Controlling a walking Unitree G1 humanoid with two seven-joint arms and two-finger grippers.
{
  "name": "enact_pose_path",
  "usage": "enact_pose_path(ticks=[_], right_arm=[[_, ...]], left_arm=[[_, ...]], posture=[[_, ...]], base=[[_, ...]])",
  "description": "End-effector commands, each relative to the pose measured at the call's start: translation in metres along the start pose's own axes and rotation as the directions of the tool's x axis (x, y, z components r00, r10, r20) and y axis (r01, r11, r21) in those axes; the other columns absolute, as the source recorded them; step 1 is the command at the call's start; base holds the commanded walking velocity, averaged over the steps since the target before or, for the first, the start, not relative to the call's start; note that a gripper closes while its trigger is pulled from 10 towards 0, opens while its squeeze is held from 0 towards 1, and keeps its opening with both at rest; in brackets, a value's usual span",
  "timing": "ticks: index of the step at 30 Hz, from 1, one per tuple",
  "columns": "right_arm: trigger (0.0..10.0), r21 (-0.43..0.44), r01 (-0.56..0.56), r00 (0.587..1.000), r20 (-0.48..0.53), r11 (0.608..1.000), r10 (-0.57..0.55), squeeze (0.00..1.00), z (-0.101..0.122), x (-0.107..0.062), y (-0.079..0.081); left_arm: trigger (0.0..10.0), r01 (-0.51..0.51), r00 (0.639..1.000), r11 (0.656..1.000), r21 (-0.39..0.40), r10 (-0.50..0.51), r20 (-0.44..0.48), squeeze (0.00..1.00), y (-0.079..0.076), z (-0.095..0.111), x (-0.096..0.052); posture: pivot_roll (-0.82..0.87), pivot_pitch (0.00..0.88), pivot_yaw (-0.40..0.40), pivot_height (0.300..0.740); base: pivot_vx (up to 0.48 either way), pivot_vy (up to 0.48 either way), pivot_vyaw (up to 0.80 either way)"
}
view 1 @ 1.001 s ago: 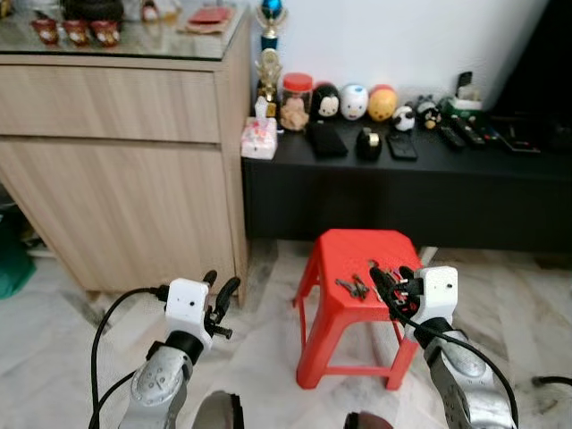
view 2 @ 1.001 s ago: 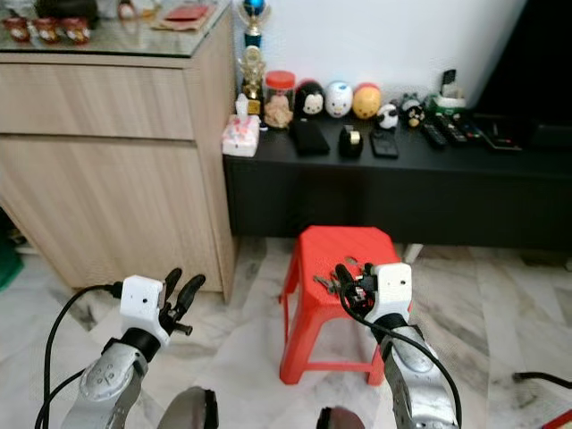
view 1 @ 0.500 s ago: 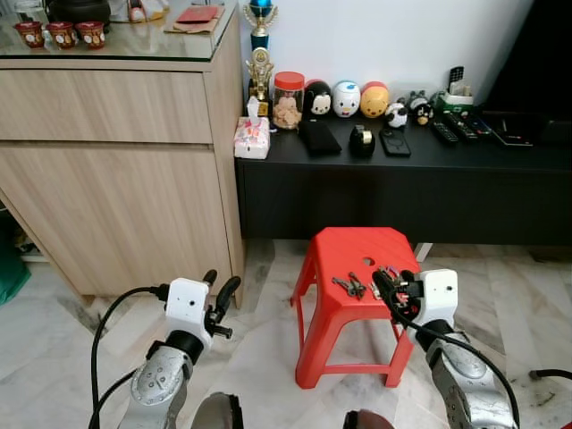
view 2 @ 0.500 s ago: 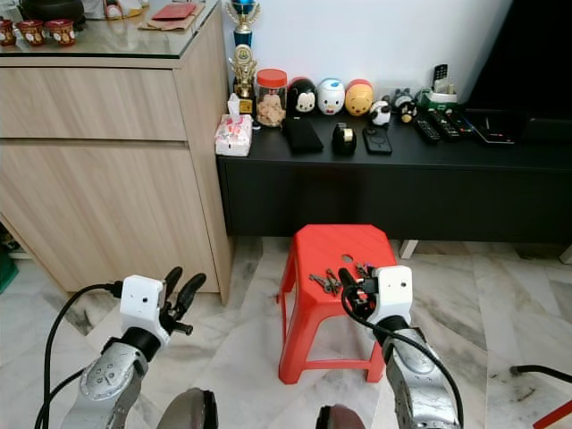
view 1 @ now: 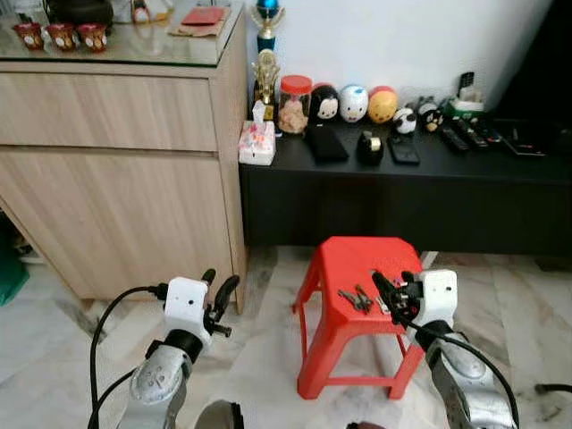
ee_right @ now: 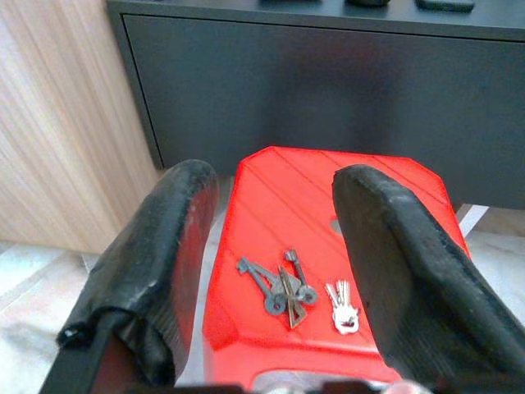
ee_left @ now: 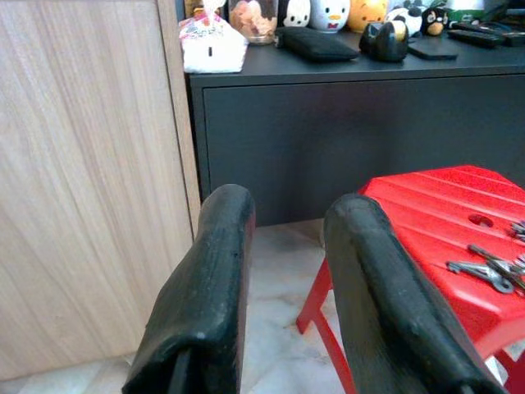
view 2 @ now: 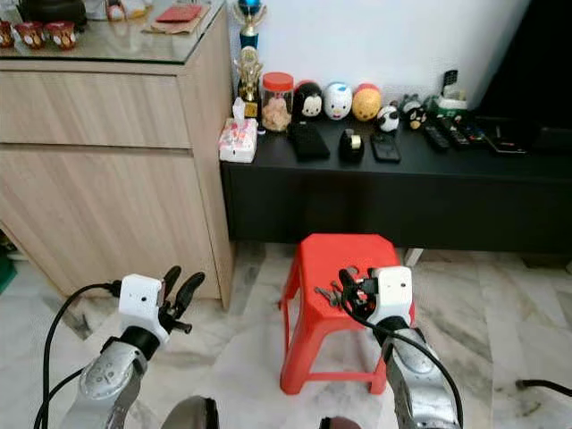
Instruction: Hang keys on a hook
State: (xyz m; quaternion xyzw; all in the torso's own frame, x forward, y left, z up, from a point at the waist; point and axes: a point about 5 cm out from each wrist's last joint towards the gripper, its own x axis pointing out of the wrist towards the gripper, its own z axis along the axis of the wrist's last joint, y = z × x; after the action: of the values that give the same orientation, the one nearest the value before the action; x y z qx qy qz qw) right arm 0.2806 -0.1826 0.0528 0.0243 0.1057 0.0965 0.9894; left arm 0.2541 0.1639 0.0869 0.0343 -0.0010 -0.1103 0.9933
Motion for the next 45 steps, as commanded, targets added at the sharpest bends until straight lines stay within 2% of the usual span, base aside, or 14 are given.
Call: enact_pose_path(ticks=[1,25,32,35,40,45], right_arm=[[10.0,-0.006,0.017,1.000,0.011,1.000,-0.017,0.00,0.002,0.000,-0.005],[10.0,-0.002,0.022,1.000,0.008,1.000,-0.022,0.00,0.000,0.001,-0.006],[10.0,-0.003,0.016,1.000,0.004,1.000,-0.016,0.00,-0.001,0.001,-0.006],[10.0,-0.010,0.011,0.999,-0.031,1.000,-0.011,0.00,-0.006,0.001,-0.006],[10.0,-0.019,-0.006,0.999,-0.033,1.000,0.006,0.00,-0.006,0.000,-0.006],[10.0,-0.061,-0.032,0.996,-0.083,0.998,0.027,0.00,-0.011,-0.001,-0.008]], left_arm=[[10.0,0.002,1.000,1.000,0.005,-0.002,-0.002,0.00,0.000,0.001,0.002],[10.0,-0.003,1.000,1.000,0.006,0.003,-0.004,0.00,0.000,0.001,0.001],[10.0,-0.026,1.000,1.000,-0.002,0.026,-0.013,0.00,0.004,-0.001,-0.001],[10.0,-0.035,0.999,0.999,-0.006,0.034,-0.006,0.00,0.006,0.001,0.001],[10.0,-0.033,0.999,0.999,-0.004,0.033,-0.005,0.00,0.006,0.001,0.002],[10.0,-0.033,0.999,0.999,-0.015,0.033,-0.006,0.00,0.005,0.001,0.003]], posture=[[0.03,0.000,-0.057,0.627],[0.03,0.000,-0.059,0.627],[0.03,0.000,-0.060,0.627],[0.03,0.000,-0.058,0.627],[0.02,0.000,-0.054,0.627],[0.01,0.000,-0.054,0.627]], base=[[0.360,0.000,0.00],[0.361,0.000,0.00],[0.000,0.000,0.00],[0.000,0.000,0.00],[0.000,-0.404,0.00],[0.000,-0.066,0.00]])
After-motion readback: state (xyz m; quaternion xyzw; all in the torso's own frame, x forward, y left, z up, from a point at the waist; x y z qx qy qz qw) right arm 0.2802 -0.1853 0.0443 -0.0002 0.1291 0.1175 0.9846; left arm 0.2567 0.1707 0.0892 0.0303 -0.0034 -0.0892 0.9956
